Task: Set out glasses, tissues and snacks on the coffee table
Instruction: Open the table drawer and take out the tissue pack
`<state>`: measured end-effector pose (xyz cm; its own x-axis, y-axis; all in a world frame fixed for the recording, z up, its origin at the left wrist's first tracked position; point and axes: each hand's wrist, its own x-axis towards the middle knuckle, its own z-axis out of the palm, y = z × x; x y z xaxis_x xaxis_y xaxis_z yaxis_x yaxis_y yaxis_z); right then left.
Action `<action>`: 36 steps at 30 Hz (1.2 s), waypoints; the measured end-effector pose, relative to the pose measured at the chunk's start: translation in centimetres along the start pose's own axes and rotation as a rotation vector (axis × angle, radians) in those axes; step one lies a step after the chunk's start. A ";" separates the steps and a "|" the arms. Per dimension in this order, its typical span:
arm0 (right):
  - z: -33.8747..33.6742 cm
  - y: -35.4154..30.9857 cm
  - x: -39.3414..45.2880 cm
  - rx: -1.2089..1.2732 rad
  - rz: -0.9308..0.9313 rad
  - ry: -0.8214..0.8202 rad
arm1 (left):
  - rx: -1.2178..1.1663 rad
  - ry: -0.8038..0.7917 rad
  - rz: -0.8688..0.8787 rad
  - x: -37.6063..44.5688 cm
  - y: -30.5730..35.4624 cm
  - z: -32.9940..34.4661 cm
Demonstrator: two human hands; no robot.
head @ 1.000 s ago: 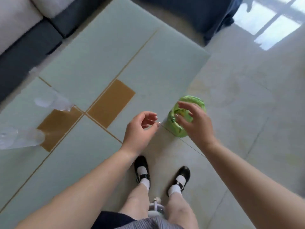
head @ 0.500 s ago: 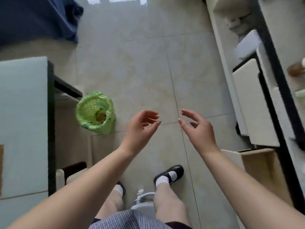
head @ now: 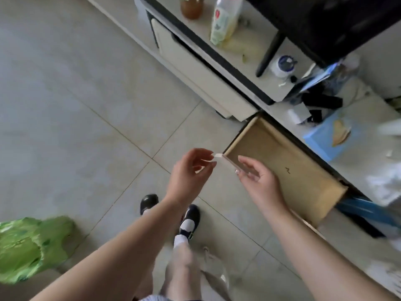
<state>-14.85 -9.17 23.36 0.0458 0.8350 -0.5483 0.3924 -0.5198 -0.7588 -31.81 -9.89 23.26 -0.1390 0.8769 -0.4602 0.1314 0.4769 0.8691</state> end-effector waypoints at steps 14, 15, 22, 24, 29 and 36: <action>2.8 12.2 2.4 0.573 0.408 0.360 | 0.344 -0.424 -0.222 7.8 -8.2 8.1; 3.7 13.6 2.9 0.631 0.439 0.362 | 0.337 -0.429 -0.307 8.3 -9.4 8.7; 6.3 19.3 7.0 0.964 0.530 0.374 | -0.021 -0.268 -0.813 11.3 -15.9 12.2; 6.3 20.2 8.4 1.127 0.573 0.455 | -0.061 -0.250 -0.852 12.6 -17.1 13.0; 5.8 21.5 11.3 1.575 0.685 0.674 | -0.120 -0.297 -0.891 14.6 -17.5 15.2; 3.4 21.4 13.3 1.785 0.643 0.692 | -0.238 -0.288 -0.867 16.0 -16.4 16.8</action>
<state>-8.96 -9.81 -1.38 0.2272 0.1811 -0.9569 -0.9727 0.0894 -0.2141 -19.70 -2.68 -1.41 0.1574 0.2183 -0.9631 -0.1122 0.9729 0.2022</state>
